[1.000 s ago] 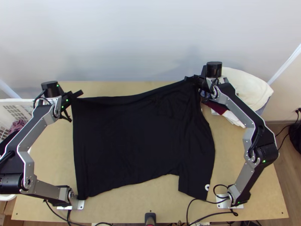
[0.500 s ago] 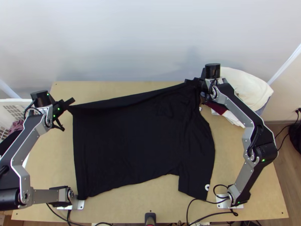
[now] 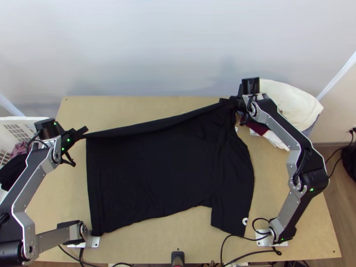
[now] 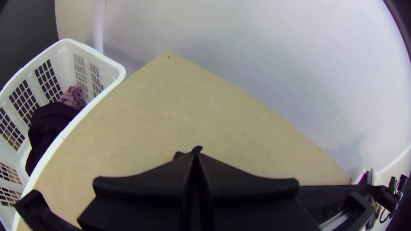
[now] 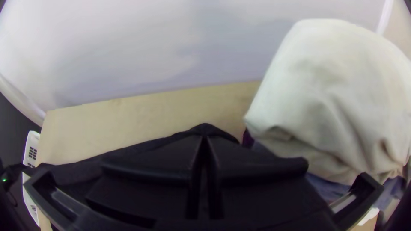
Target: Fold the t-shirt
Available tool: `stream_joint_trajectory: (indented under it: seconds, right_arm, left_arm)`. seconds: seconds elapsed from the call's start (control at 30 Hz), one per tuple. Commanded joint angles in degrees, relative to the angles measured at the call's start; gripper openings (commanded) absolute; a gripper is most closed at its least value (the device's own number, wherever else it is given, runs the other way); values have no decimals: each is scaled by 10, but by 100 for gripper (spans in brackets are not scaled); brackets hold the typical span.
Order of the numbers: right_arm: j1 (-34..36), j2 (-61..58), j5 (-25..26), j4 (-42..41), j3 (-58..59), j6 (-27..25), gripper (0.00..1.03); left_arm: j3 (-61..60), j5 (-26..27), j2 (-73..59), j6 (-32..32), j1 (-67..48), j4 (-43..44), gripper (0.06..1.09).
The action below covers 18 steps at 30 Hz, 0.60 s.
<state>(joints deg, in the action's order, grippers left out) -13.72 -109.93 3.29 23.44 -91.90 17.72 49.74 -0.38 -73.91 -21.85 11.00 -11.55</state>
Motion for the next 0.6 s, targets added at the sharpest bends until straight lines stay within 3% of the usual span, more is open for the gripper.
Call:
stream_joint_trajectory:
  seconds: [0.0,0.57]
  right_arm:
    - [2,35,8,15,27,-6,3]
    - [-1,108,9,27,143,-12,3]
  left_arm:
    - [-28,6,25,15,4,-8,9]
    - [-97,8,72,59,-7,-19,9]
